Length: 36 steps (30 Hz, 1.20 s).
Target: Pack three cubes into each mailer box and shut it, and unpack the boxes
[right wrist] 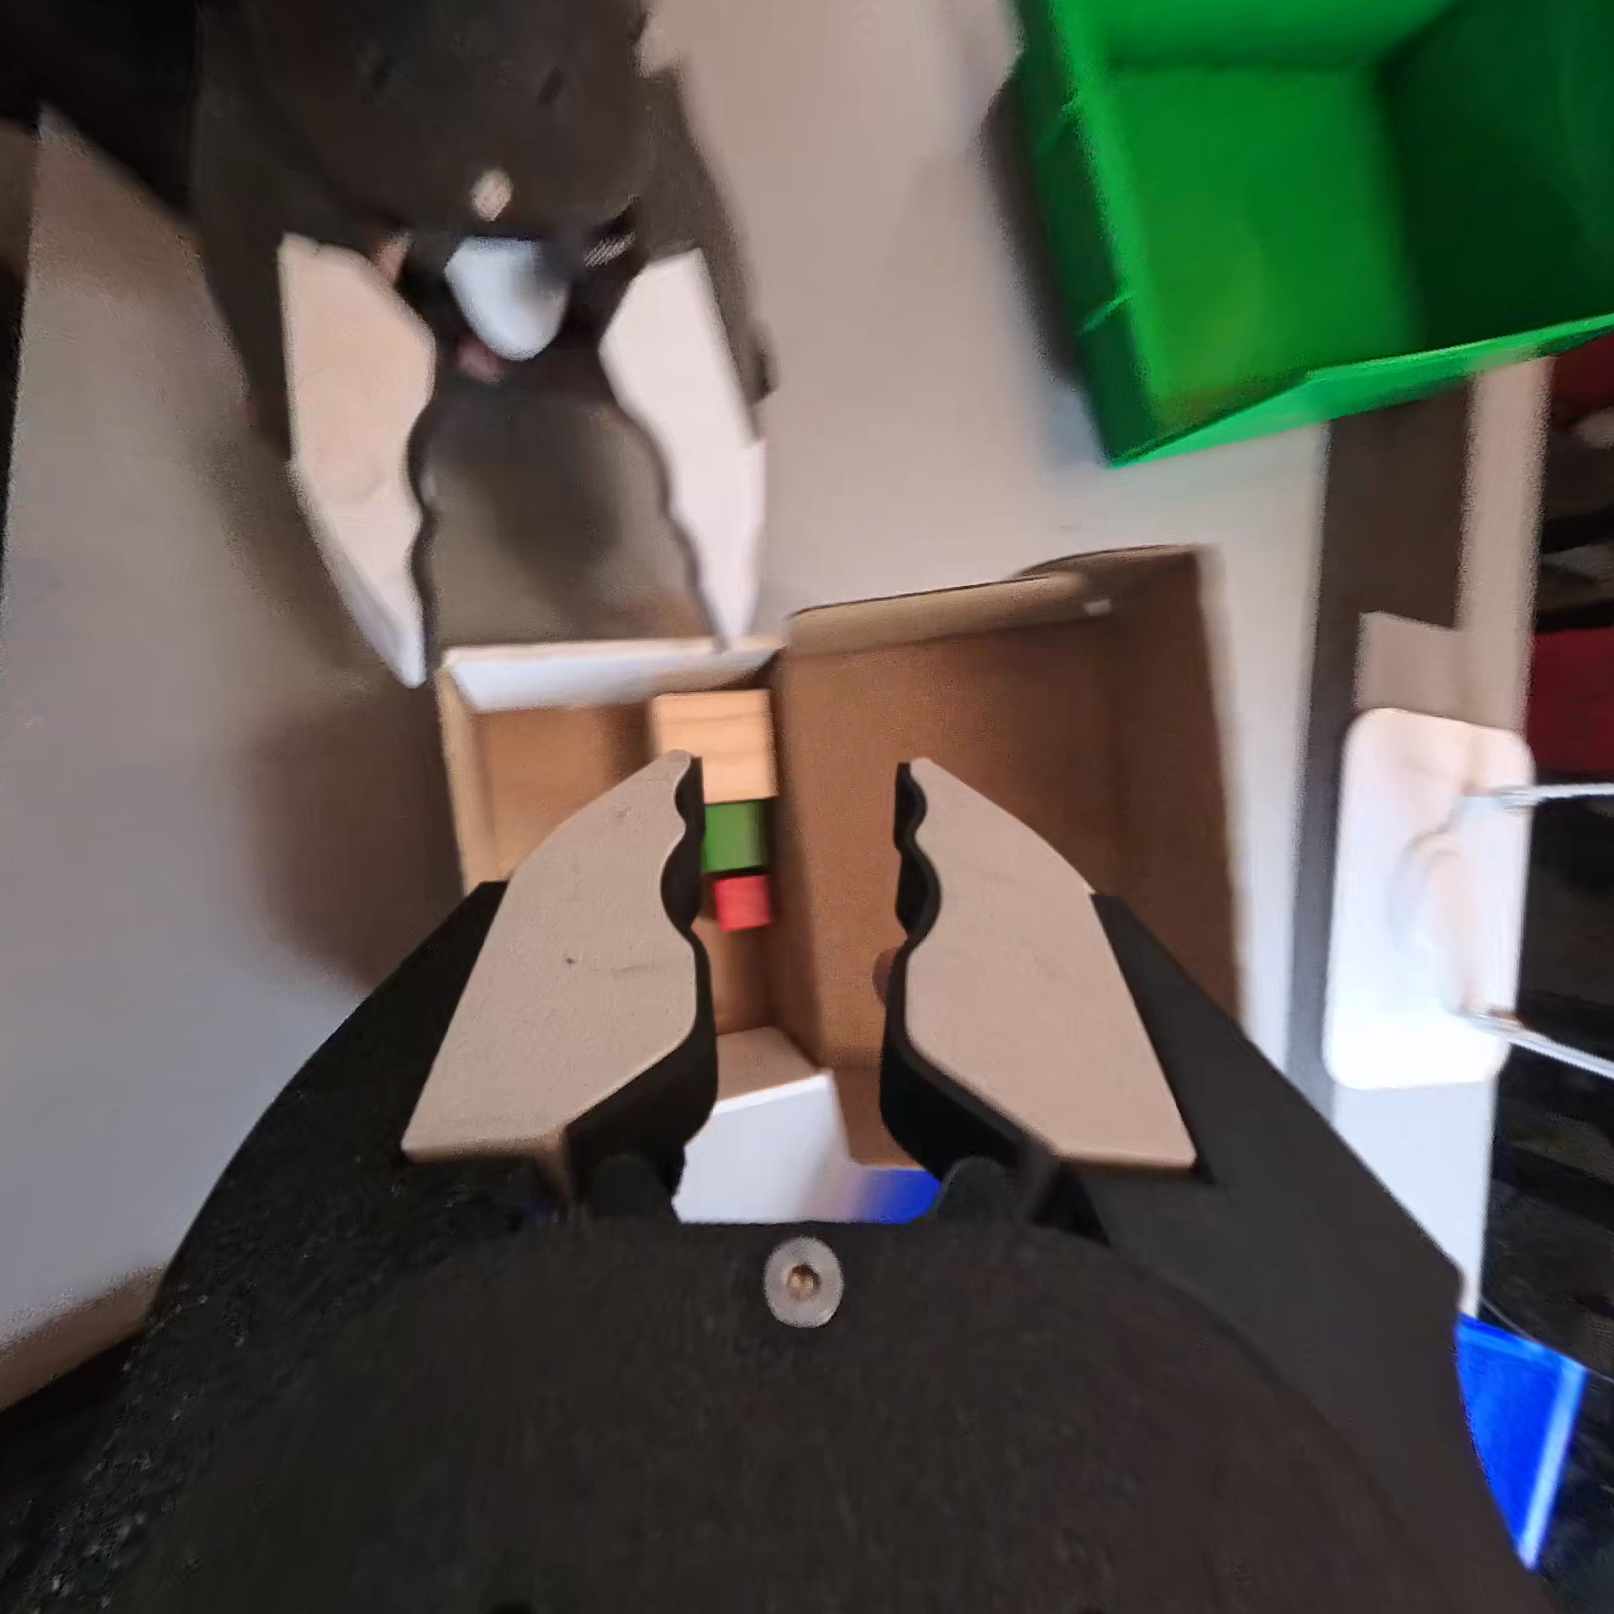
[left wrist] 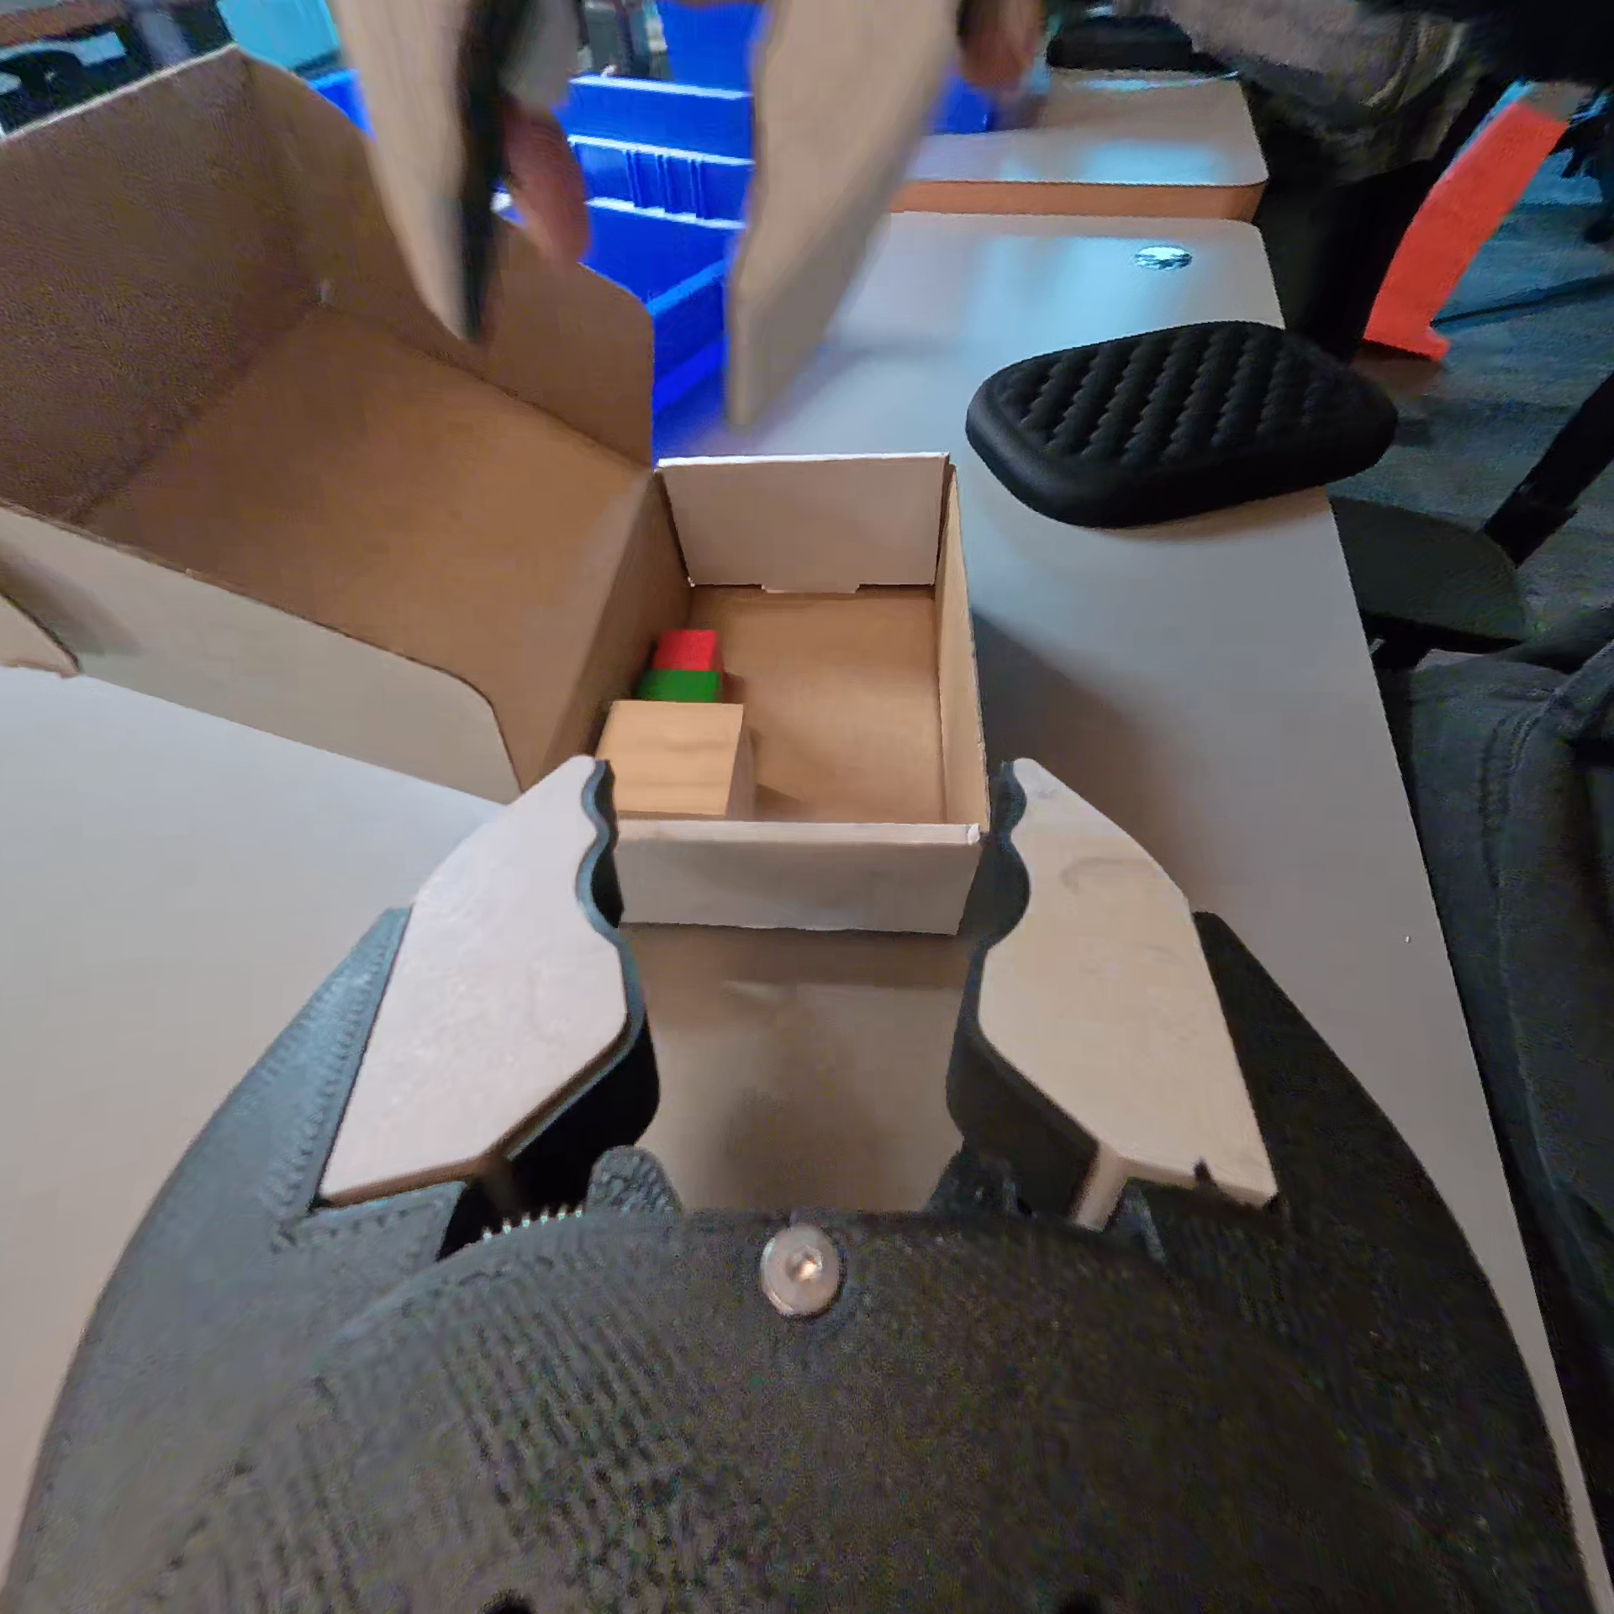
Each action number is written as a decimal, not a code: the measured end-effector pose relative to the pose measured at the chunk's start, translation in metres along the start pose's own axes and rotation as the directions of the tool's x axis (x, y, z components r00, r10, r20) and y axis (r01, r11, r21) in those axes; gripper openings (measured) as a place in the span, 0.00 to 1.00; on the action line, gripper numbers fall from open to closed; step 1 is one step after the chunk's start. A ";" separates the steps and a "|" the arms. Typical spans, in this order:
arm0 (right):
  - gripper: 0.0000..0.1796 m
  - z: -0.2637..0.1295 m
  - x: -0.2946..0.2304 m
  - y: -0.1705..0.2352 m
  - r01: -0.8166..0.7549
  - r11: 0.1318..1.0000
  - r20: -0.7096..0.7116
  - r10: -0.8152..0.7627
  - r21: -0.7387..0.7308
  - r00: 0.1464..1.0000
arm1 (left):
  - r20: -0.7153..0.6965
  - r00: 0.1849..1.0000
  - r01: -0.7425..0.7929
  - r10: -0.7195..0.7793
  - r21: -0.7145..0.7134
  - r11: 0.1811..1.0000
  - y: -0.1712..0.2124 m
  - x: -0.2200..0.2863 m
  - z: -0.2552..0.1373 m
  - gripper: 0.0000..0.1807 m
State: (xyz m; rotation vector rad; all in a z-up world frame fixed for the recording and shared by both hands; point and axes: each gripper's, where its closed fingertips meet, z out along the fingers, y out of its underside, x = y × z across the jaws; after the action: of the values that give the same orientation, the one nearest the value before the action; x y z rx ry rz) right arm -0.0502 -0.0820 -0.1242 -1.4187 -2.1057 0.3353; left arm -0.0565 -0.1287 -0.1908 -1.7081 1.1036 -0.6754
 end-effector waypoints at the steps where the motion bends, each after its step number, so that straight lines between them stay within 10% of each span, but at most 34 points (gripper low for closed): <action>1: 0.24 0.011 -0.012 0.008 0.010 0.999 0.025 -0.009 -0.035 1.000 | 0.010 1.000 0.007 -0.007 -0.011 1.000 0.002 -0.001 0.000 0.47; 9: 0.24 0.085 -0.029 0.046 0.026 0.986 0.033 -0.021 -0.165 0.999 | 0.077 0.997 -0.017 0.023 -0.078 0.997 0.014 -0.001 0.004 0.50; 29: 0.25 0.092 -0.063 0.048 0.136 0.962 0.229 -0.080 -0.237 0.970 | 0.102 0.990 -0.087 0.101 -0.133 0.987 0.022 0.000 0.011 0.46; 36: 0.24 0.016 -0.024 0.022 0.076 0.992 0.142 -0.061 -0.099 0.988 | 0.105 0.990 -0.081 0.094 -0.126 0.989 0.021 -0.001 0.011 0.46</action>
State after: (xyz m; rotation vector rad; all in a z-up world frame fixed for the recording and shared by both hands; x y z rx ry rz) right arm -0.0358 -0.0932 -0.1554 -1.4139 -2.3087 0.3085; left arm -0.0559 -0.1263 -0.2141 -1.7663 1.1542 -0.4611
